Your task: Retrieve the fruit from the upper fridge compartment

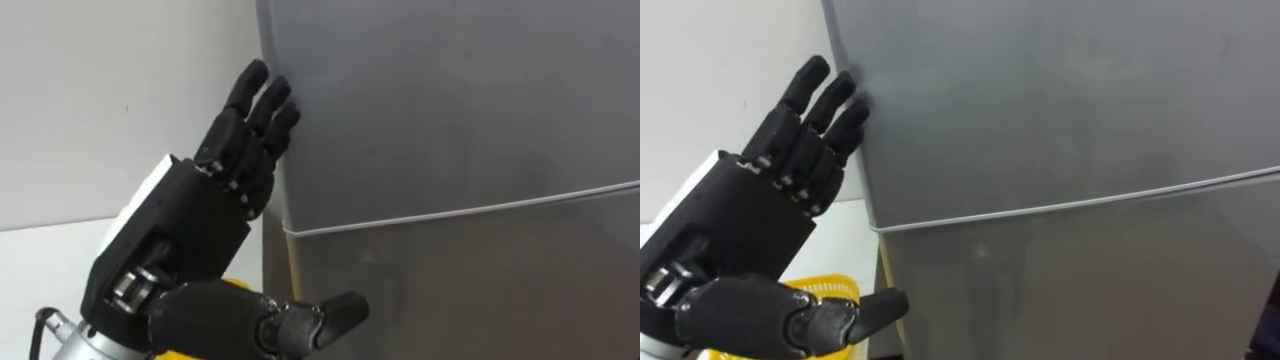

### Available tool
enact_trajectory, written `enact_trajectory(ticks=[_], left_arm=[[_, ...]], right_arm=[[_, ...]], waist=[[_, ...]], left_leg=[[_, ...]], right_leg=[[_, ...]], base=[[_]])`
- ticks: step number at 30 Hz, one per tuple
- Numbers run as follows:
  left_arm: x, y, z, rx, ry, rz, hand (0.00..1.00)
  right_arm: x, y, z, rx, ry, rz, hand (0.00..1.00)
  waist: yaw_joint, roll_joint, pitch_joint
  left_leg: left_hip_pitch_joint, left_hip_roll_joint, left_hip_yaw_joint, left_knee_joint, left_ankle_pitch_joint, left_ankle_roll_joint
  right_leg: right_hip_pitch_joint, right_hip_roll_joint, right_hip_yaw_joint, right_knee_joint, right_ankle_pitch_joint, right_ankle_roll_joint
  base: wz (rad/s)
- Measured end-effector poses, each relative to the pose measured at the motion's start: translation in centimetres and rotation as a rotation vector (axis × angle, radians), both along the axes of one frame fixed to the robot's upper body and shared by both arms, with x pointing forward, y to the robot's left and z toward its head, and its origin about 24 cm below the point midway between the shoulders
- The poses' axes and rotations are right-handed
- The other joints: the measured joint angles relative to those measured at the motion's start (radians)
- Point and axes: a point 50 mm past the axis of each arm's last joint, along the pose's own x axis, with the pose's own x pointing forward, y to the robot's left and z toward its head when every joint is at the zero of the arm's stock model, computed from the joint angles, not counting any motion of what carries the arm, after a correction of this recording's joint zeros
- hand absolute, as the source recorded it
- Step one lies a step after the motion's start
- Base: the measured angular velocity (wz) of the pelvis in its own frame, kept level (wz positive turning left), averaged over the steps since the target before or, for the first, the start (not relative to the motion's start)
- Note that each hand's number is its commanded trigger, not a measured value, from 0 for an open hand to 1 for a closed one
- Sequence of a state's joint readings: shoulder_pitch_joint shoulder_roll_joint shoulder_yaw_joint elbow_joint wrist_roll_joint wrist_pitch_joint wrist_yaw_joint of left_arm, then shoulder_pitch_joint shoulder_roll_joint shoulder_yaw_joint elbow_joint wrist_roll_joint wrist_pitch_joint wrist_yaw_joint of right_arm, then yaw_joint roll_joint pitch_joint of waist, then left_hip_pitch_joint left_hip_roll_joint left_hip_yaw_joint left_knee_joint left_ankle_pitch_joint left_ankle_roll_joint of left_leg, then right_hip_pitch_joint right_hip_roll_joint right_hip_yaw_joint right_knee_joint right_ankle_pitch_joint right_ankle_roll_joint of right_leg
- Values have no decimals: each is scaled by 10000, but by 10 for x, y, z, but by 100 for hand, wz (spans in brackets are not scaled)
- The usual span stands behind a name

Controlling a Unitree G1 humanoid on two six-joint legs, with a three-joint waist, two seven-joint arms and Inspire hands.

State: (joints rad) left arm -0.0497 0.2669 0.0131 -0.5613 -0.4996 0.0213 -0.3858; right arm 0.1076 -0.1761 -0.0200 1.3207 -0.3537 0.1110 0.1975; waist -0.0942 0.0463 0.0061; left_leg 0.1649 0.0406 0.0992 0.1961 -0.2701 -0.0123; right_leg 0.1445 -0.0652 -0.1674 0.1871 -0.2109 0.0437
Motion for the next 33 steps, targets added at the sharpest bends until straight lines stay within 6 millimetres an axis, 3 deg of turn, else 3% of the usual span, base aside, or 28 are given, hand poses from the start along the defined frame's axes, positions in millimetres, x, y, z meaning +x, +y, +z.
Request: enact_trajectory(ticks=[7, 23, 33], left_arm=[[3, -11, -13, 739, 865, -904, 0], [1, -15, -15, 1055, 842, -1562, 0], [1, -16, -11, 978, 653, -1828, 0]], right_arm=[[5, -4, 1, -77, -94, 8, 0], [10, -9, 3, -410, -408, -155, 0], [8, -10, 3, -496, -383, -224, 0]], waist=[[-183, 77, 44], [-185, 58, 31], [-128, 157, -43]], left_leg=[[-53, 0, 22, 1, 0, 0], [-187, 2, 49, 12, 0, 0], [-137, 3, 50, 20, 0, 0]], right_leg=[[-46, 4, 17, -5, -3, 1], [-172, 2, -6, 16, 0, -2], [-141, 5, 28, 28, 7, -7]], base=[[0], [0], [0]])
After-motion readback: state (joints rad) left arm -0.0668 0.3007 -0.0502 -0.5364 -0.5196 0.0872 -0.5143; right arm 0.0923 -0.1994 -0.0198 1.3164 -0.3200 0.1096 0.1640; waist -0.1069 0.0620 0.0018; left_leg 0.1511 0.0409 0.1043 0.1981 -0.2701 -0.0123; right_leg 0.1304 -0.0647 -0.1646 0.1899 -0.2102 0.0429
